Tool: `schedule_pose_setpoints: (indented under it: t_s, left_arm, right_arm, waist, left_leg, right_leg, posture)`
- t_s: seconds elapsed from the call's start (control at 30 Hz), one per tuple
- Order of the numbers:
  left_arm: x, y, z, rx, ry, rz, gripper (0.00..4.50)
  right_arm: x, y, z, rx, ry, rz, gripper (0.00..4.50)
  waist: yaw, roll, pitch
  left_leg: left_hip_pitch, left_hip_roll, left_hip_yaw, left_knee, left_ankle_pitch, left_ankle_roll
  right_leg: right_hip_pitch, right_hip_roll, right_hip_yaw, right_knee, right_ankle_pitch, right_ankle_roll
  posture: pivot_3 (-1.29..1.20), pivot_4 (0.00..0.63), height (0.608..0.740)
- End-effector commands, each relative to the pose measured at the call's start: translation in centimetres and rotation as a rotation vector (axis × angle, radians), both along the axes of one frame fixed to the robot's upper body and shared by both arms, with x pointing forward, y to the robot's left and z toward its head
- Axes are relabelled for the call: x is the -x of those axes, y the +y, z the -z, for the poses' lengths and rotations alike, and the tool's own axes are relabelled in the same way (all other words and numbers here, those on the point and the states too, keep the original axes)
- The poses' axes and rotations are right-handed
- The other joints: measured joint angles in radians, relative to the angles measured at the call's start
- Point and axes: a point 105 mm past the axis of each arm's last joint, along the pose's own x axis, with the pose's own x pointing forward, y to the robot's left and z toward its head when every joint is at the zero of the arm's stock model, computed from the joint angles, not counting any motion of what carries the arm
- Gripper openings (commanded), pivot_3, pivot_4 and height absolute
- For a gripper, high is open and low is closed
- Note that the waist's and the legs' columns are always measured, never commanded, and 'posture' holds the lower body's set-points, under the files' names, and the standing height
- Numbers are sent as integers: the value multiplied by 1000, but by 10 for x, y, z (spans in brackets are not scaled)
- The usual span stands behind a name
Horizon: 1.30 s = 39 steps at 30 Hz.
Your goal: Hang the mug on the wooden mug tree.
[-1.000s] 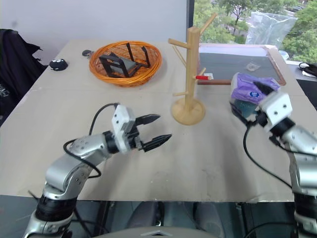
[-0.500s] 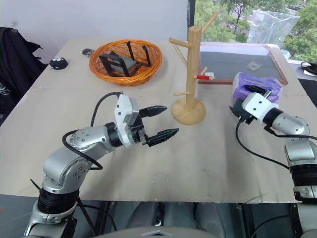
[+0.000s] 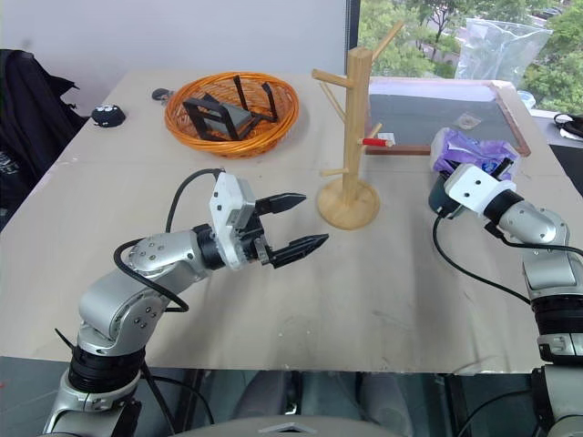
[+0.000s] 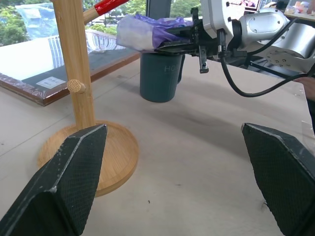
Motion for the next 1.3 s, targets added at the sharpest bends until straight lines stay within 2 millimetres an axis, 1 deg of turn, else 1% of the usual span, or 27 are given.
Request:
schedule_pose_setpoints:
  t_s: [0.03, 0.13, 0.2, 0.3, 0.37, 0.43, 0.5, 0.6, 0.67, 0.7, 0.73, 0.77, 0.8, 0.83, 0.87, 0.93, 0.97, 1.1, 1.17, 1.2, 1.23, 1.3]
  left_arm:
    - [12, -10, -19, 47, -65, 61, 4500]
    - [19, -16, -14, 17, -48, 125, 4500]
    - [23, -19, -8, -17, -37, 180, 4500]
    - [23, -21, -1, -83, -53, 248, 4500]
    - [18, -23, 6, -144, -75, 301, 4500]
    - [14, -26, 11, -170, -84, 335, 4500]
    - [11, -30, 15, -183, -96, 359, 4500]
    - [10, -38, 16, -176, -99, 385, 4500]
    - [9, -41, 13, -155, -99, 382, 4500]
    - [8, -42, 13, -152, -100, 381, 4500]
    - [8, -42, 13, -155, -103, 380, 4500]
    - [8, -41, 14, -159, -104, 379, 4500]
    - [8, -41, 14, -161, -105, 379, 4500]
    - [8, -40, 14, -161, -105, 376, 4500]
    - [7, -39, 13, -160, -104, 372, 4500]
    - [7, -37, 12, -159, -102, 362, 4500]
    - [7, -36, 12, -159, -101, 358, 4500]
    - [6, -34, 13, -155, -99, 344, 4500]
    - [7, -34, 12, -147, -97, 338, 4500]
    - [7, -35, 11, -137, -97, 334, 4500]
    - [7, -36, 9, -127, -95, 329, 4500]
    - [6, -38, 5, -106, -98, 316, 4500]
  right_arm:
    - [15, -13, -39, 14, -160, 38, 56]
    - [31, -31, -52, 14, -187, 104, 56]
    - [43, -44, -55, 14, -177, 152, 56]
    - [60, -61, -53, -26, -144, 229, 56]
    - [79, -81, -36, -67, -74, 319, 56]
    - [96, -96, -16, -82, -2, 399, 56]
    - [105, -101, 5, -76, 62, 440, 56]
    - [111, -102, 27, -93, 93, 484, 56]
    - [114, -104, 36, -89, 97, 502, 814]
    - [116, -105, 40, -100, 111, 507, 900]
    - [117, -105, 43, -139, 127, 505, 1519]
    - [118, -106, 44, -218, 143, 511, 1908]
    - [120, -107, 44, -273, 153, 514, 2399]
    - [121, -107, 46, -298, 170, 515, 2880]
    - [122, -106, 48, -347, 209, 504, 3366]
    - [123, -97, 49, -422, 270, 450, 4405]
    - [123, -91, 47, -460, 289, 416, 4465]
    - [121, -58, 37, -626, 365, 266, 4465]
    - [118, -48, 31, -706, 374, 226, 4465]
    - [108, -45, 27, -750, 354, 222, 4465]
    - [99, -46, 27, -759, 341, 243, 4465]
    - [79, -56, 30, -740, 303, 325, 4465]
  waist:
    - [2, 0, 0]
    - [8, 0, 0]
    - [10, 0, 0]
    - [8, 0, 0]
    - [12, 0, 0]
    - [21, 0, 0]
    - [22, 0, 0]
    - [12, 1, 0]
    - [2, 1, 0]
    - [0, 1, 0]
    - [-1, 1, 0]
    - [-1, 1, 0]
    - [0, 1, 0]
    - [1, 1, 0]
    - [2, 1, 0]
    - [3, 1, 0]
    - [3, 1, 0]
    - [3, 1, 0]
    - [2, 1, 0]
    - [2, 1, 0]
    - [0, 0, 0]
    - [0, 0, 0]
  left_leg:
    - [0, 0, 0, 0, 0, 0]
    - [-2, 0, -1, 0, 0, 0]
    - [-2, -1, -1, 0, 0, 0]
    - [-1, -1, 0, 0, 0, 0]
    - [1, -1, 1, 0, 0, 0]
    - [1, -2, 2, 0, -1, 2]
    - [1, -2, 2, 0, -2, 4]
    - [2, -3, 4, 0, -3, 5]
    - [2, -3, 4, 0, -3, 5]
    - [2, -2, 4, 0, -3, 5]
    - [2, -2, 4, 0, -3, 5]
    - [2, -2, 3, 0, -3, 5]
    - [2, -2, 3, 0, -3, 5]
    - [2, -2, 3, 0, -3, 5]
    - [2, -2, 3, 0, -3, 5]
    - [2, -2, 2, 0, -3, 5]
    - [2, -2, 2, 0, -3, 5]
    - [2, -2, -1, 0, -3, 5]
    - [2, -2, -2, 0, -3, 5]
    - [2, -2, -3, 0, -3, 5]
    - [2, -2, -3, 0, -3, 5]
    - [2, -2, -2, 1, -3, 5]
  right_leg:
    - [0, 0, 0, 0, 0, 0]
    - [0, -1, -1, 0, 0, 0]
    - [0, -1, -1, 0, 0, 0]
    - [0, -1, -1, 0, 0, 0]
    - [2, 0, -1, 0, 0, 0]
    - [4, 0, -3, -1, 0, 0]
    - [3, 0, -2, -1, 0, 0]
    - [3, 0, 1, -1, 0, 0]
    - [3, 0, 1, -1, 0, 0]
    - [3, 0, 1, 0, 0, 0]
    - [3, 1, 1, 0, 0, 0]
    - [3, 1, 1, 0, 0, 0]
    - [3, 1, 1, 0, 0, 0]
    - [3, 1, 0, 0, 0, 0]
    - [3, 1, 0, 0, 0, 0]
    - [3, 1, 1, 0, 0, 0]
    - [3, 1, 1, -1, 0, 0]
    - [3, 1, 0, 0, 0, 0]
    - [3, 1, 0, 0, 0, 0]
    - [3, 1, 0, 0, 0, 0]
    - [3, 1, 0, 0, 0, 0]
    - [3, 1, 1, 0, 0, 0]
  posture:
    - [0, 150, 737]
    - [0, 150, 737]
    - [0, 150, 737]
    - [0, 150, 737]
    - [0, 150, 737]
    - [0, 150, 737]
    - [0, 150, 737]
    - [0, 150, 737]
    - [0, 150, 737]
    - [0, 150, 737]
    - [0, 150, 737]
    - [0, 150, 737]
    - [0, 150, 737]
    - [0, 150, 737]
    - [0, 150, 737]
    - [0, 150, 737]
    - [0, 150, 737]
    - [0, 150, 737]
    - [0, 150, 737]
    - [0, 150, 737]
    - [0, 150, 737]
    - [0, 150, 737]
